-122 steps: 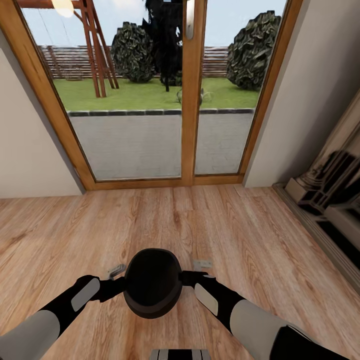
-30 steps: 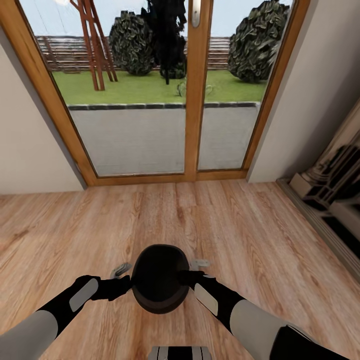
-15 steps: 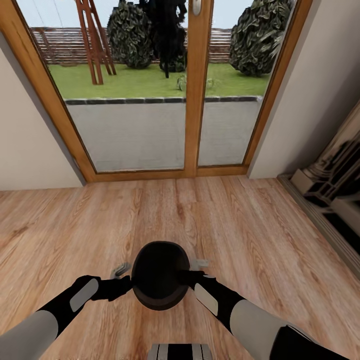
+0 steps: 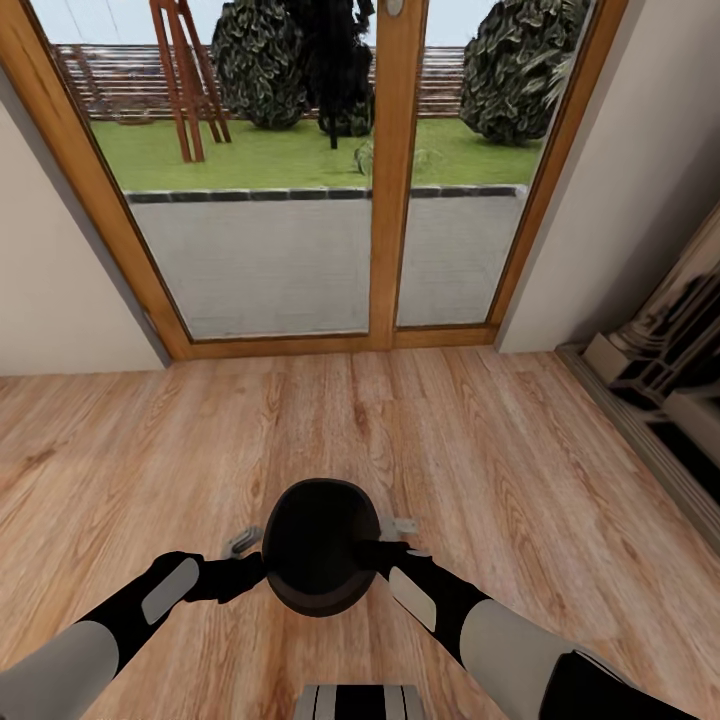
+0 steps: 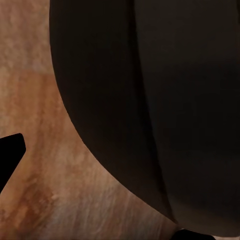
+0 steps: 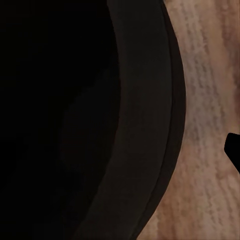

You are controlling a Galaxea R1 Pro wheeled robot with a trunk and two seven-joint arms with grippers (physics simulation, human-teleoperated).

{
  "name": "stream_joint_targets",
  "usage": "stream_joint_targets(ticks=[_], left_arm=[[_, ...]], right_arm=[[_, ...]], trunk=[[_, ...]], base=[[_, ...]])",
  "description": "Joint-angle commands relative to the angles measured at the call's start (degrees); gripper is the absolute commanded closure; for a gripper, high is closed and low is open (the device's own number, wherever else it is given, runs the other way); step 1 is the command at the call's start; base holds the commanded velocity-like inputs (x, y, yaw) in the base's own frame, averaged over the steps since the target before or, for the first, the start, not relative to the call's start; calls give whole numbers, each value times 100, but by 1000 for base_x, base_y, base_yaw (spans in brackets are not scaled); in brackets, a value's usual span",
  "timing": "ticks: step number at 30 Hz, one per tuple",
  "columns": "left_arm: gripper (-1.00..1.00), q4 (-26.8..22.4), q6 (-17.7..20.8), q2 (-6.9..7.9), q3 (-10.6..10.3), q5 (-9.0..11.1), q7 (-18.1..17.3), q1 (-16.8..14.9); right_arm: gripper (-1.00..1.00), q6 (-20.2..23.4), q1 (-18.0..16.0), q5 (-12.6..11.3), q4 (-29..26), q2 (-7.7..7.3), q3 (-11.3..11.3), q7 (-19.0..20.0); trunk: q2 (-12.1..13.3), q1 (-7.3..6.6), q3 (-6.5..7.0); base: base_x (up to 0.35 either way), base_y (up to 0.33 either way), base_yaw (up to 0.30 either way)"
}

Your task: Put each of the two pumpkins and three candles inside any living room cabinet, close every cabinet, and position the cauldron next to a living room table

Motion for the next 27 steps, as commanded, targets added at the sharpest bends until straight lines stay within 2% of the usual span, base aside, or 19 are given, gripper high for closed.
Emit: stream_joint_targets(ticks=[1, 4, 15, 16, 27], left_arm=[[-100, -2, 2, 6, -25, 10, -15, -5], [-100, -2, 1, 5, -23, 10, -15, -5], [-100, -2, 1, 14, -18, 10, -22, -5], [-100, -2, 1, 14, -16, 10, -23, -5], [-100, -2, 1, 14, -10, 10, -24, -5]], right_arm=[[-100, 13, -5, -22, -3, 0, 29, -39], [-100, 11, -5, -23, -2, 0, 29, -39], [-100, 10, -5, -24, -2, 0, 29, -39], [100, 10, -5, -24, -2, 0, 29, -39], [100, 2, -5, -24, -2, 0, 29, -39]], trunk=[[-3, 2, -26], [-7, 9, -93], [-7, 9, -93], [-7, 9, -93], [-7, 9, -93]], base=[[0, 0, 0], [0, 0, 0], [0, 0, 0], [0, 0, 0], [0, 0, 0]])
